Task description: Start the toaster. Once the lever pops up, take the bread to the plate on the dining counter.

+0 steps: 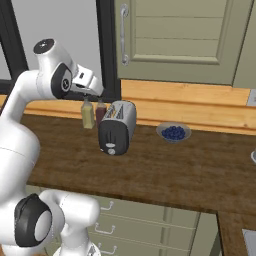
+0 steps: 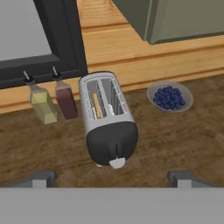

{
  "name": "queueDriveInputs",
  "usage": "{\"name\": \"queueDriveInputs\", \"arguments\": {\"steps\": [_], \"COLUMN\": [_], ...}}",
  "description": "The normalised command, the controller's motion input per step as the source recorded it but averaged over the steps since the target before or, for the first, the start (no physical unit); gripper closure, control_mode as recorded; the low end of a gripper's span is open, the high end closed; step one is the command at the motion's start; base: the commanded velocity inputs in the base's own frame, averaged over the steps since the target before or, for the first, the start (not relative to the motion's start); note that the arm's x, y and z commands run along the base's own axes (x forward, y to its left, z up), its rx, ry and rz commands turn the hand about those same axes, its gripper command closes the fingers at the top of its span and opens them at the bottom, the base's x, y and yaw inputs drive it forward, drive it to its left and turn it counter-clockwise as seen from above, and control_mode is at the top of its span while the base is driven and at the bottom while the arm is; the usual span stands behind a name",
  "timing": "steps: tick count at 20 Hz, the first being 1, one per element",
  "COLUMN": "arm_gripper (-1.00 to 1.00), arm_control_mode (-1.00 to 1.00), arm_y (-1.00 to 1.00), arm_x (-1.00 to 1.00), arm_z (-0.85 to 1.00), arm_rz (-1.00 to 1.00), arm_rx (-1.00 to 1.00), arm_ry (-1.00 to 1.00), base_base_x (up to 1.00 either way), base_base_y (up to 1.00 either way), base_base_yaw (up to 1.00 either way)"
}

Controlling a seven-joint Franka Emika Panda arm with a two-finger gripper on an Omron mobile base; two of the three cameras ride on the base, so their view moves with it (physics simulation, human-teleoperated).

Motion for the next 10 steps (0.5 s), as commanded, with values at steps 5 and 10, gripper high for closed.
{"name": "queueDriveInputs", "arguments": {"steps": [5, 10], "arm_gripper": [-1.00, -1.00], "arm_control_mode": [-1.00, -1.00], "arm_y": [0.00, 0.00], "arm_x": [-0.04, 0.00], "arm_z": [0.00, 0.00], "arm_rz": [0.00, 0.00], "arm_rx": [0.00, 0.00], "arm_ry": [0.00, 0.00], "base_base_x": [0.00, 0.00], "base_base_y": [0.00, 0.00], "base_base_yaw": [0.00, 0.00]}}
